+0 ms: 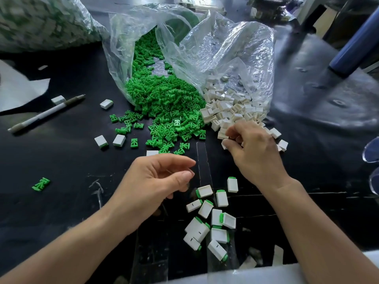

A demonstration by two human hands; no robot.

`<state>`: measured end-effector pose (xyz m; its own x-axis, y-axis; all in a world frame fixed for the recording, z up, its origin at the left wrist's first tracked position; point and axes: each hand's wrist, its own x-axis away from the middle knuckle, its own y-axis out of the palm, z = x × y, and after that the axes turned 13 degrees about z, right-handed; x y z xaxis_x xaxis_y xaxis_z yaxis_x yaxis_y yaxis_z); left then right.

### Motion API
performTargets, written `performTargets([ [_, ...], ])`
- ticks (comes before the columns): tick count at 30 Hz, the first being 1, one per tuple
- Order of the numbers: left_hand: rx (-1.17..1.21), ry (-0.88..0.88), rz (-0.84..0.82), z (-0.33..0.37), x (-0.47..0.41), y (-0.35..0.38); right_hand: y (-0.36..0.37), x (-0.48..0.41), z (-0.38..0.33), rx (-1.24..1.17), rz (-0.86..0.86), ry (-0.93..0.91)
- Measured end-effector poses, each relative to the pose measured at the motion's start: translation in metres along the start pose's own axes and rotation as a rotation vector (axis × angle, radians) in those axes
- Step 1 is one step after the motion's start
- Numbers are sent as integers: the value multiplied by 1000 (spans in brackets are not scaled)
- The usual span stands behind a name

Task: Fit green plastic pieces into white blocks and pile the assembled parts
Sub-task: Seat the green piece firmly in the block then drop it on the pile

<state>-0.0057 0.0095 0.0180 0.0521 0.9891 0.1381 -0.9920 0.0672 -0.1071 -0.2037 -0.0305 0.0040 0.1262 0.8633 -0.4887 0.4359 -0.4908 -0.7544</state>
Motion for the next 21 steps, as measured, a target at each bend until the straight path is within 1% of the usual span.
performTargets([
  [5,5,-25,7,-1,0,2,3,-1,6,161,-160,24],
  [10,2,-35,5,-3,-1,1,4,-1,9,160,-156,5],
  [12,-1,-35,15,-3,-1,2,3,-1,8,89,-127,-8],
  [14,11,-37,41,-2,-1,2,-1,0,0,-71,-69,-41],
  [17,55,-49,73,-1,-2,3,-4,7,-19,-259,-48,-204],
  [19,81,-61,68,0,-2,4,-3,14,-30,-334,-77,-321],
  [21,84,-46,62,1,-2,4,-1,18,-35,-408,-120,-396],
])
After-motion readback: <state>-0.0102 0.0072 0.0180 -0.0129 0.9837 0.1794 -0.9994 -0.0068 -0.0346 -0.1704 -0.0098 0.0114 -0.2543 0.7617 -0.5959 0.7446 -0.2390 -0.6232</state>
